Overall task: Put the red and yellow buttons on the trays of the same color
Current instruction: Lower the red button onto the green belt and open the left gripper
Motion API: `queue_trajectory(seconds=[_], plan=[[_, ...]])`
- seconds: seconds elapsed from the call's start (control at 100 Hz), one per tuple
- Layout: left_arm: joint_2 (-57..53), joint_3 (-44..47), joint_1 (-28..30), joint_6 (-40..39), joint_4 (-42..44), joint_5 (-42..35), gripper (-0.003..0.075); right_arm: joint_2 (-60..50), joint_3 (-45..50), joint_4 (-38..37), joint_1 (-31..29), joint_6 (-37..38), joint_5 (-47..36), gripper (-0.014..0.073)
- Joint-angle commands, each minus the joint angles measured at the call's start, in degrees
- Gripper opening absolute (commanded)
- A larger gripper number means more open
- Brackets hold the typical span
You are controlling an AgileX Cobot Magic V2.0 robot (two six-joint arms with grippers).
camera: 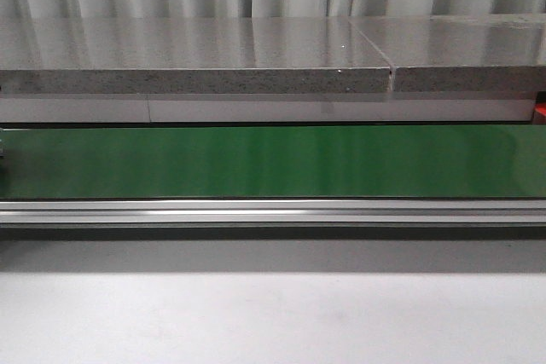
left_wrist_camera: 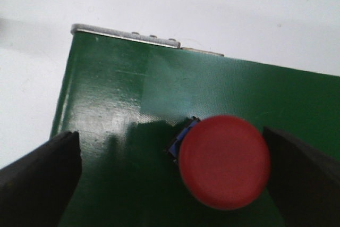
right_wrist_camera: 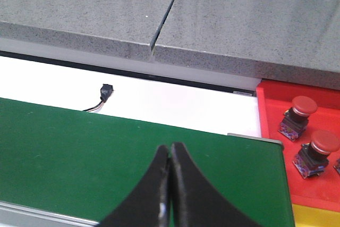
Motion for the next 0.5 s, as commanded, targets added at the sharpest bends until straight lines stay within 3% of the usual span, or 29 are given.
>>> queue_trajectory(seconds=[0.0, 0.31, 0.49], plan=[[-3.42, -3.29, -0.39, 0.52, -0.05, -2.38, 0.0671, -0.23, -1.47, 0.55, -0.05, -0.32, -3.54, -0.0066], [-4.09, -12.45, -0.16, 0.63, 0.39, -0.22, 0.0671, -0.23, -1.47, 0.55, -0.05, -0.32, -3.23, -0.0066], [-3.86, -13.59, 3.34, 0.63, 0.74, -0.22, 0.0671, -0.23, -1.47, 0.55, -0.05, -0.32, -3.23, -0.0066]])
